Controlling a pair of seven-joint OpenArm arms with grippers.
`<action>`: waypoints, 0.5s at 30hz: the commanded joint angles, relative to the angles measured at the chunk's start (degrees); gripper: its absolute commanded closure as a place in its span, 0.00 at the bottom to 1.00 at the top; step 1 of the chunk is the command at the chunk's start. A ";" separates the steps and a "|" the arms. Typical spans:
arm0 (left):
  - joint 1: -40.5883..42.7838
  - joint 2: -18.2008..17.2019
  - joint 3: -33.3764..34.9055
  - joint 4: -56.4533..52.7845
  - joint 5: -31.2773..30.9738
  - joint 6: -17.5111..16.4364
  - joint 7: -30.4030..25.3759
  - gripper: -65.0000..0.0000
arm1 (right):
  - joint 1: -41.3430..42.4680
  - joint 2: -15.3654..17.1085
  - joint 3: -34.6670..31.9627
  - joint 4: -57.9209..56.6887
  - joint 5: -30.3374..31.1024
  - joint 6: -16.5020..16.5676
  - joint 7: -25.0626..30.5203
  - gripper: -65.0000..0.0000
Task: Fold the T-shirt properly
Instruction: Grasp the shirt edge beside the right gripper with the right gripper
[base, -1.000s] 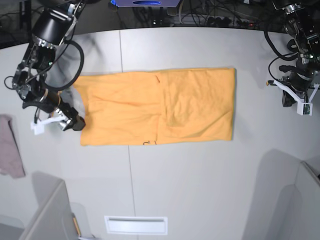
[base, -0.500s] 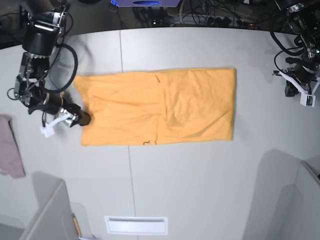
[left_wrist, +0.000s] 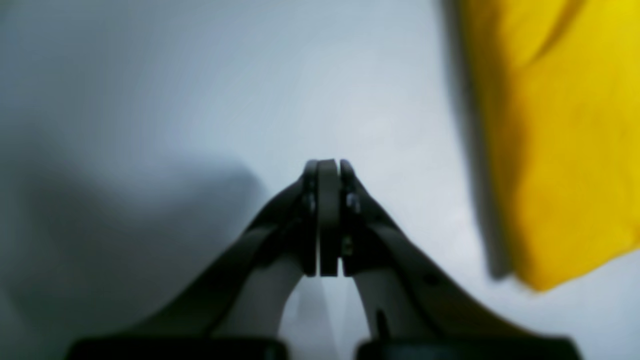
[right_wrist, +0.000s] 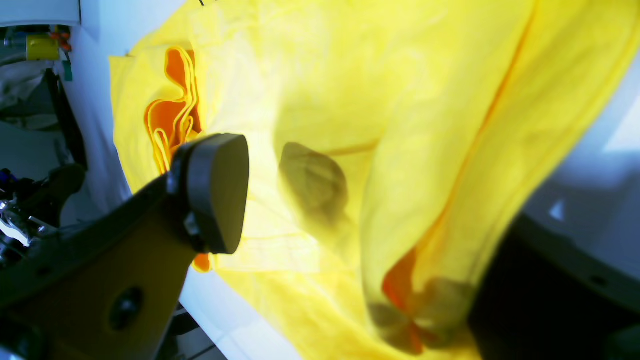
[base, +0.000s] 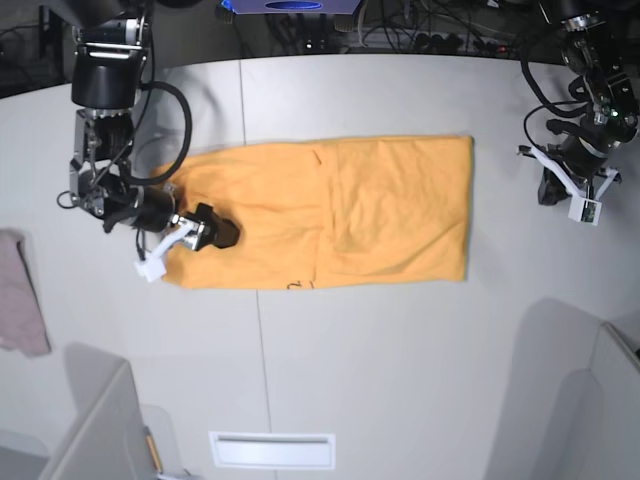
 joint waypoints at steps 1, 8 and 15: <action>-0.14 -0.31 0.29 0.63 -0.72 0.56 -2.49 1.00 | -1.47 -0.10 -0.69 -0.83 -6.16 -1.97 -4.83 0.36; -2.60 0.04 6.80 -7.46 -0.72 4.96 -3.90 1.00 | -1.21 2.36 -0.69 -1.09 -6.16 -1.97 -4.83 0.64; -5.68 0.31 10.58 -10.54 -0.72 6.28 -3.99 1.00 | 0.03 2.80 -0.69 -1.18 -6.16 -2.05 -3.33 1.00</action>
